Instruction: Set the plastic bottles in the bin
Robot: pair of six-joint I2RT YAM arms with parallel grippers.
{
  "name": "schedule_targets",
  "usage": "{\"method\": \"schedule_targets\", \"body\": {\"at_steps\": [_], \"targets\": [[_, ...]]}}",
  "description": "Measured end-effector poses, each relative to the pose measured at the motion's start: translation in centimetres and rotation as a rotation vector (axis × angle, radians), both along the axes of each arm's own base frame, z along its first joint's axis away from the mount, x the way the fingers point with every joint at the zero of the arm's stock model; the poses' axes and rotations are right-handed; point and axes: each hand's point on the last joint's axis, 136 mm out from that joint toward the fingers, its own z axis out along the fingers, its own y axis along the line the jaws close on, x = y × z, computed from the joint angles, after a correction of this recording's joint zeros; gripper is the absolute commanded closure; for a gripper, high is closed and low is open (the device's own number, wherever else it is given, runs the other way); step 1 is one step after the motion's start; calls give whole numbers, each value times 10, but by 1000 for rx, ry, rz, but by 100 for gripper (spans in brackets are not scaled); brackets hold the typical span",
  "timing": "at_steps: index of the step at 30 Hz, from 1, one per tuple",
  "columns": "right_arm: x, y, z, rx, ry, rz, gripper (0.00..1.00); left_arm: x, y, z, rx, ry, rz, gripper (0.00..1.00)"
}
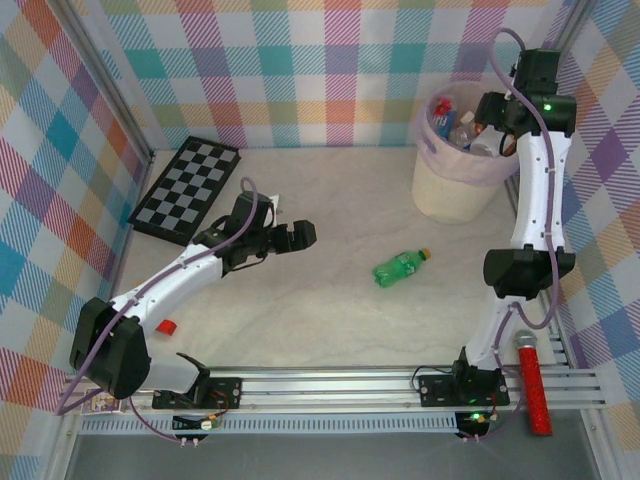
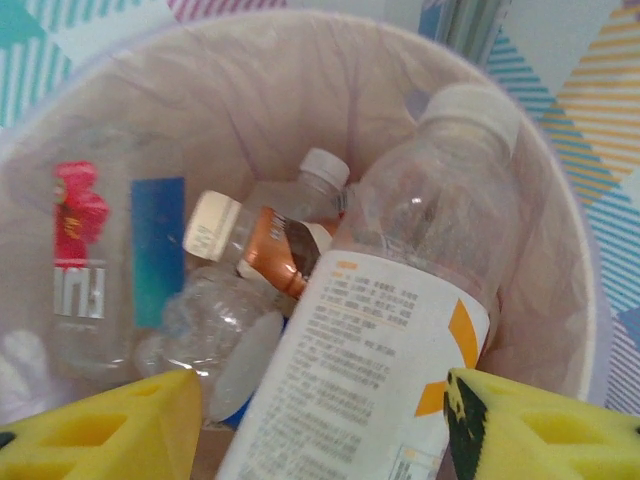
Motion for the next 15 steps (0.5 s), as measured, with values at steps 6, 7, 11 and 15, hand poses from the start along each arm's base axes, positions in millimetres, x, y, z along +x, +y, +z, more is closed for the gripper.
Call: {"method": "schedule_targets", "body": {"at_steps": [6, 7, 11, 15], "targets": [[4, -8, -29, 50, 58, -28, 40, 0, 0, 0, -2, 0, -1, 0], [5, -9, -29, 57, 54, -31, 40, 0, 0, -1, -2, 0, -2, 0], [9, -10, -31, 71, 40, -38, 41, -3, 1, -7, 4, 11, -3, 0], [11, -8, -29, 87, 30, -38, 40, -4, -1, -8, 2, 12, -16, 0]]}}
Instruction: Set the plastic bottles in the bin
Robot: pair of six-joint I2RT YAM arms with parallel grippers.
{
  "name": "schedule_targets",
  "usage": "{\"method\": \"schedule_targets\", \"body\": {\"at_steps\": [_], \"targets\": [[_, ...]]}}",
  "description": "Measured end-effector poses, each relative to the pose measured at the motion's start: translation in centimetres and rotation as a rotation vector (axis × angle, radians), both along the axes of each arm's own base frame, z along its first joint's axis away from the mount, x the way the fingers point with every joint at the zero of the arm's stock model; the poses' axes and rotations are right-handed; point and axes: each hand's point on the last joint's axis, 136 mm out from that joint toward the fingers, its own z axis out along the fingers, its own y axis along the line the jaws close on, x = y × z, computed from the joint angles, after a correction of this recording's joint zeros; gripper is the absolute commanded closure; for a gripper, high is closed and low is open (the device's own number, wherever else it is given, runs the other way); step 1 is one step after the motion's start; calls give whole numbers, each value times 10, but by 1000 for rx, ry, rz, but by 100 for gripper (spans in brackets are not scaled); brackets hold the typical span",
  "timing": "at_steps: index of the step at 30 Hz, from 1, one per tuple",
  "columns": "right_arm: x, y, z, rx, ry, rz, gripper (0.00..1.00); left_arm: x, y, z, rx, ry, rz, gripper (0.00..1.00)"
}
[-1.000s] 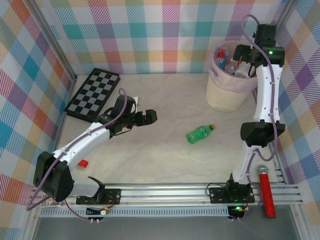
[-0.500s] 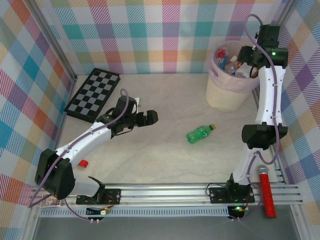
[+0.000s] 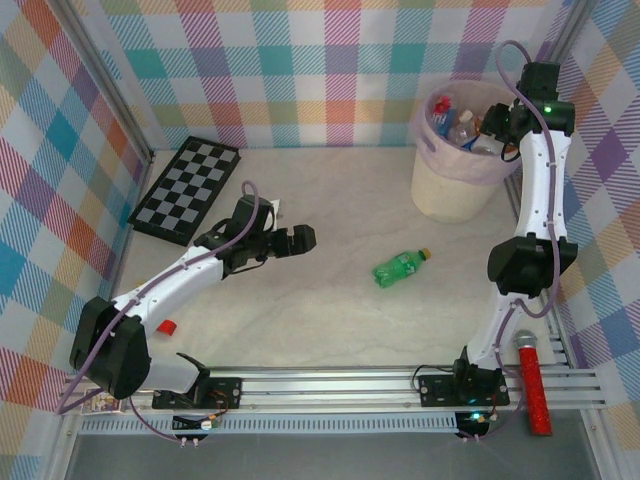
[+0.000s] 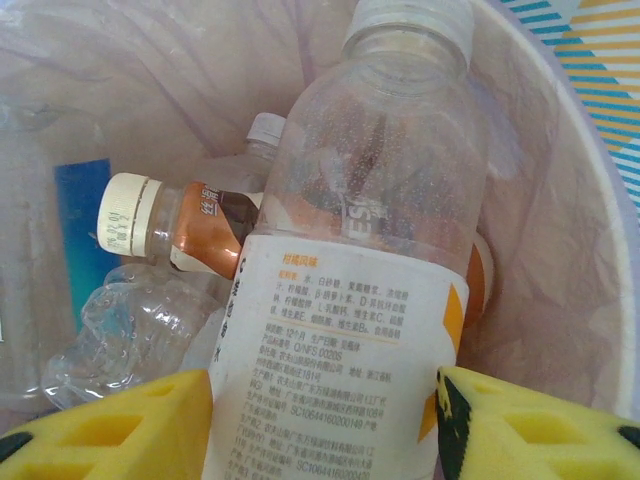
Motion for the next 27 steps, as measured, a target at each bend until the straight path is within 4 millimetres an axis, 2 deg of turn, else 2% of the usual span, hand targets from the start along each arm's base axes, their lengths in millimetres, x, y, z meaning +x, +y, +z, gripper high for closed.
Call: {"method": "schedule_targets", "body": {"at_steps": [9, 12, 15, 18, 23, 25, 27], "targets": [[-11, 9, 17, 18, -11, 24, 23, 1, -3, -4, -1, 16, -11, 0], [-18, 14, 24, 32, -17, 36, 21, 3, -4, -5, 2, 17, -13, 0], [-29, 22, 40, 52, -46, 62, 19, 5, -5, -8, 11, 20, -19, 0], [-49, 33, 62, 63, -87, 87, 16, 7, -5, -12, 25, 20, -19, 0], [-91, 75, 90, 45, -132, 161, 13, 14, 5, -14, 69, -2, 30, 0], [-109, 102, 91, 43, -129, 204, 12, 17, 10, -15, 88, -11, 53, 0], [-127, 132, 83, 47, -105, 254, 11, 21, 14, -14, 97, -23, 72, 0]]}}
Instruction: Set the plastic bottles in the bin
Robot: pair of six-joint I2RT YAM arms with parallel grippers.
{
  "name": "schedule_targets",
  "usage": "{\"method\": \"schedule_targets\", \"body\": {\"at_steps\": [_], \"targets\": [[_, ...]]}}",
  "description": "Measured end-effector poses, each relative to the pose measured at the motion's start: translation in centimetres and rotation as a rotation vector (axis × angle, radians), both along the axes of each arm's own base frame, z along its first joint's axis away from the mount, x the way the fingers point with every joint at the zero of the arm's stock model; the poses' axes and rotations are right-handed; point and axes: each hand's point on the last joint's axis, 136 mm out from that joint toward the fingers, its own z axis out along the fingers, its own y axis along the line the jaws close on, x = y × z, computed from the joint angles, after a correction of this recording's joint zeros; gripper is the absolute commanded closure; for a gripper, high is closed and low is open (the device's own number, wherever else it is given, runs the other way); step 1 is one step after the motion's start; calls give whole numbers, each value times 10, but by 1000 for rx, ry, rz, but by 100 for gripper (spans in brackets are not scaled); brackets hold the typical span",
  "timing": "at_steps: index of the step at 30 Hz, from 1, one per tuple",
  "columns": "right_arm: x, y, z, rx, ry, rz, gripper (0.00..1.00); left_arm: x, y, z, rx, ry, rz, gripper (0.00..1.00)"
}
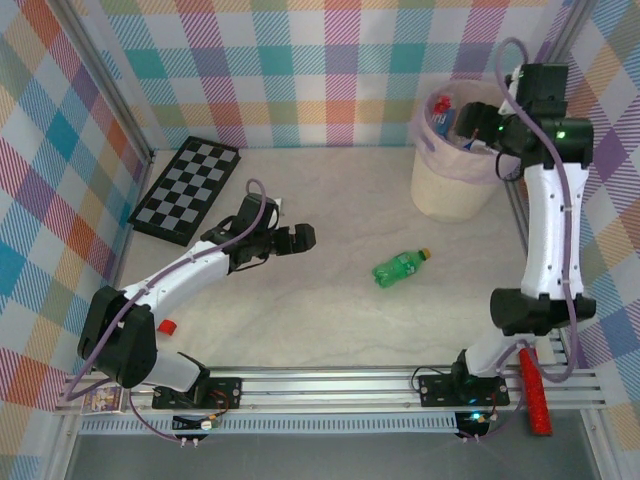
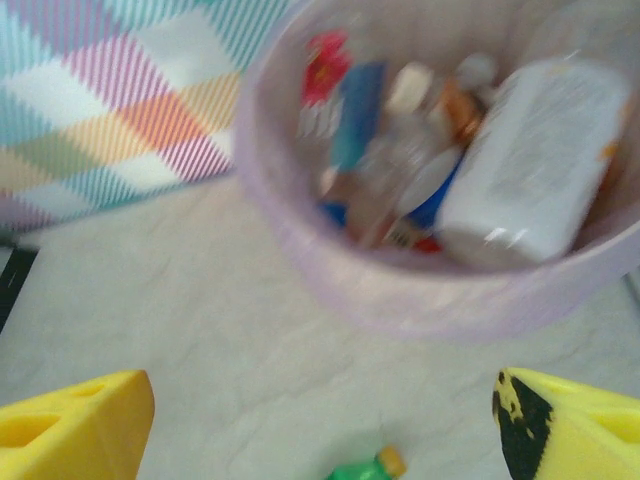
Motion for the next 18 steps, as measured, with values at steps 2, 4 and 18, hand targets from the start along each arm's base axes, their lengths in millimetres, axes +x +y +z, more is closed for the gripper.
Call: {"method": "schedule_targets", "body": {"at_steps": [2, 4, 18], "targets": [[-16, 29, -16, 5, 44, 49, 11, 3, 3, 1, 3, -9, 14, 0], [-34, 57, -41, 14, 110, 95, 10, 6, 6, 2, 5, -17, 26, 0], [-120, 74, -235, 169, 567, -229, 5, -2, 21, -22, 15, 0, 64, 0]]}}
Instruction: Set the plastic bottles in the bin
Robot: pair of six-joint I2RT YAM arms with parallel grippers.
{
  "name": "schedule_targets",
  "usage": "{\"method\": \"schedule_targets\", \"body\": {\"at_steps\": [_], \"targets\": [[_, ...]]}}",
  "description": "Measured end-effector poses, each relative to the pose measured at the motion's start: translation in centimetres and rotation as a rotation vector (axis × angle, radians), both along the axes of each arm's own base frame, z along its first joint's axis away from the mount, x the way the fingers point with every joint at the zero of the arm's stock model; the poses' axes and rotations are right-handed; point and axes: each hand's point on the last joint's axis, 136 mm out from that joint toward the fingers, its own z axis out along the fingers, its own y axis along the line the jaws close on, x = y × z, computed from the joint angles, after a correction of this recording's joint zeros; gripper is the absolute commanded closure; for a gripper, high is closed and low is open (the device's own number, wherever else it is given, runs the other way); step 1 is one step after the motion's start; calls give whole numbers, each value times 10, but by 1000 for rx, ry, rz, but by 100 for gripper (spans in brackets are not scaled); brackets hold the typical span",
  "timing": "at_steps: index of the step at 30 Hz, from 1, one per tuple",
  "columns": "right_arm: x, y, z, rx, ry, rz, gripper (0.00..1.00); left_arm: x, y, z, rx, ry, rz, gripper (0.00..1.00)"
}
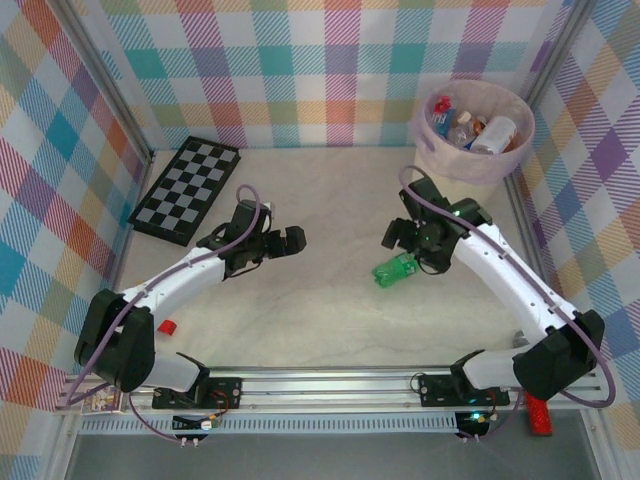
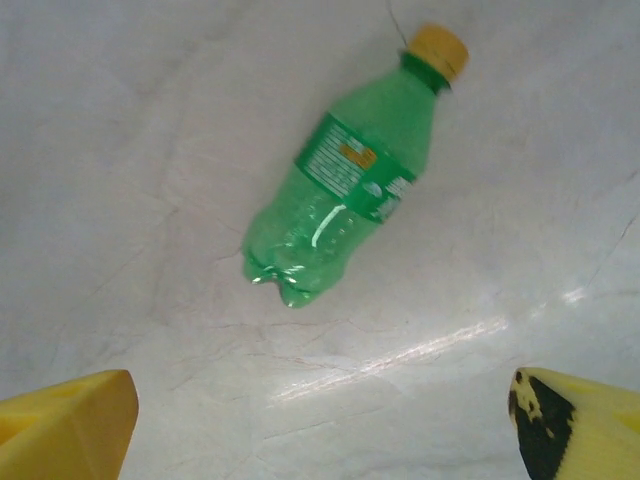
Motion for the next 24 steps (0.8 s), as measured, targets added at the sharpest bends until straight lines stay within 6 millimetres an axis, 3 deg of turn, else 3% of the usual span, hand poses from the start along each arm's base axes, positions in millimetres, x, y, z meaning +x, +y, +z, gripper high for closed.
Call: {"method": "schedule_targets", "body": {"at_steps": [8, 11, 18, 24], "targets": [[9, 14, -77, 97, 112, -204, 8, 3, -3, 3, -25, -15, 4, 0], [14, 18, -96, 108, 131, -243, 9, 2, -3, 1, -24, -11, 4, 0], [24, 16, -119, 125, 129, -311, 17, -1, -1, -4, -18, -1, 5, 0], [30, 14, -125, 118, 119, -325, 28, -1, -1, -3, -18, -2, 5, 0]]}}
